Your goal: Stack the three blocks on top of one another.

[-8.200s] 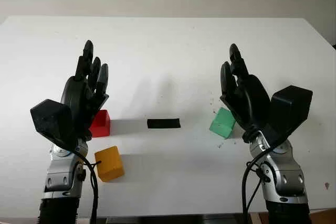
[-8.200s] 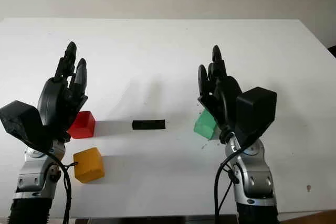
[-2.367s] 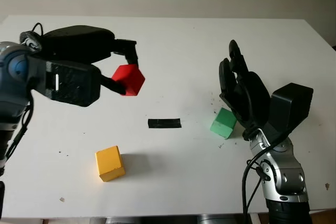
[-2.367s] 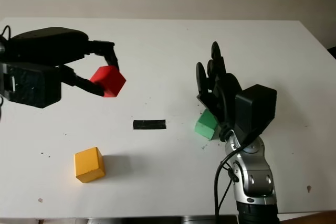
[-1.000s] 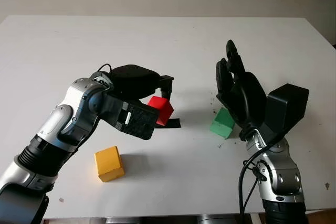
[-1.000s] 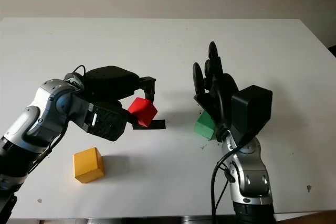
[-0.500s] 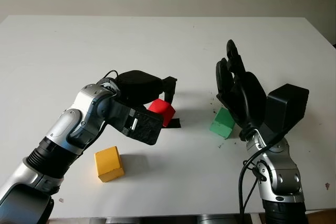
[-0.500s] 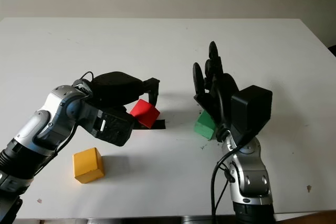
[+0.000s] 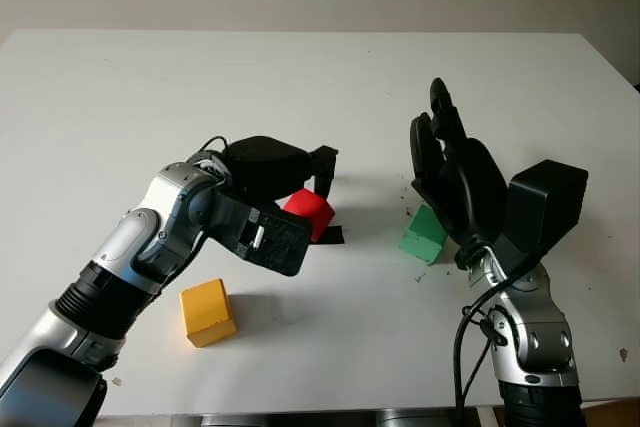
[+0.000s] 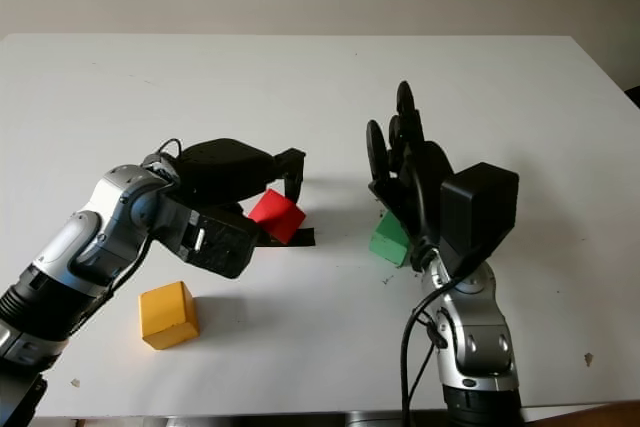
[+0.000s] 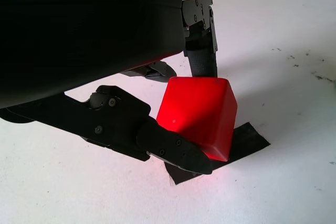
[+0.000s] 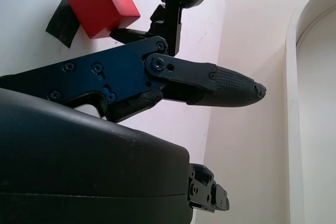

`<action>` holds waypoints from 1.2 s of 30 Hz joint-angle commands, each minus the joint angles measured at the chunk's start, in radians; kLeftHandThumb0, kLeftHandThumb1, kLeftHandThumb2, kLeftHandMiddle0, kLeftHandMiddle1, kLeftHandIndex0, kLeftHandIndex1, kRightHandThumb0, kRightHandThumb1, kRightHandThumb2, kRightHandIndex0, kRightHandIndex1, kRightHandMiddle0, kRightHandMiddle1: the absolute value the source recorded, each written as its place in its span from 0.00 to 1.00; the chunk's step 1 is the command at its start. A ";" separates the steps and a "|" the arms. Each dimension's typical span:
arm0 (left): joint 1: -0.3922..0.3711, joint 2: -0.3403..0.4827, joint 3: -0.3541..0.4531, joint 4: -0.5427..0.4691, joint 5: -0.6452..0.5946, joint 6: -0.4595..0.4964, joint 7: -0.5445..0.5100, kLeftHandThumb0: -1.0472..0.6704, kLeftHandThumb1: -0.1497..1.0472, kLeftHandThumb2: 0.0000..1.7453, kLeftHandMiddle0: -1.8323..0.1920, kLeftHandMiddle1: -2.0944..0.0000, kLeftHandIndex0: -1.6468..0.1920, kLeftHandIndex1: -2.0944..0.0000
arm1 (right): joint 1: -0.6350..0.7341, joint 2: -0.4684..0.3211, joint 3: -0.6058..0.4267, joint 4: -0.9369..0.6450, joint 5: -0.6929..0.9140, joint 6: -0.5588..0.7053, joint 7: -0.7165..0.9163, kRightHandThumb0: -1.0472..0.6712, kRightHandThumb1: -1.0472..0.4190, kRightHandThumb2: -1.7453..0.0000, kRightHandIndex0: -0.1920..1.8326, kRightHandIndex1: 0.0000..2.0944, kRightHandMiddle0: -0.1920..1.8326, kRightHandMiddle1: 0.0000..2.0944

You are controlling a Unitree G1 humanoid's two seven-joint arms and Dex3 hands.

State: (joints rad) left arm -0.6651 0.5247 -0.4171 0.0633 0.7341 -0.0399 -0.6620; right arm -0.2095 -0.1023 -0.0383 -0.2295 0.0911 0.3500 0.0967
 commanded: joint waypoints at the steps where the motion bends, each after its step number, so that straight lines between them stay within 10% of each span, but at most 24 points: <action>1: -0.012 -0.002 -0.007 0.005 -0.002 0.000 -0.007 0.40 0.99 0.03 0.69 0.96 0.90 0.01 | 0.003 -0.001 -0.001 -0.015 0.000 -0.002 -0.002 0.18 0.00 0.66 0.00 0.00 0.00 0.00; 8: -0.020 0.007 -0.011 0.014 -0.002 -0.015 -0.035 0.38 0.98 0.03 0.72 0.98 0.85 0.02 | 0.001 -0.002 -0.003 -0.008 -0.001 -0.012 0.002 0.18 0.00 0.66 0.00 0.00 0.00 0.00; 17: -0.018 0.000 -0.010 0.010 0.008 0.008 -0.048 0.35 0.97 0.03 0.78 0.98 0.81 0.54 | 0.002 -0.003 0.000 -0.021 -0.006 0.009 -0.002 0.18 0.00 0.66 0.00 0.00 0.00 0.00; 36: -0.024 0.010 0.024 0.016 -0.037 -0.003 -0.048 0.25 0.96 0.03 0.90 0.99 0.91 0.95 | 0.006 -0.004 -0.001 -0.021 -0.008 0.006 0.006 0.18 0.00 0.66 0.00 0.00 0.00 0.00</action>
State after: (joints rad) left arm -0.6719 0.5287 -0.4157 0.0759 0.7082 -0.0427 -0.7156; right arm -0.2090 -0.1029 -0.0375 -0.2301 0.0826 0.3537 0.1045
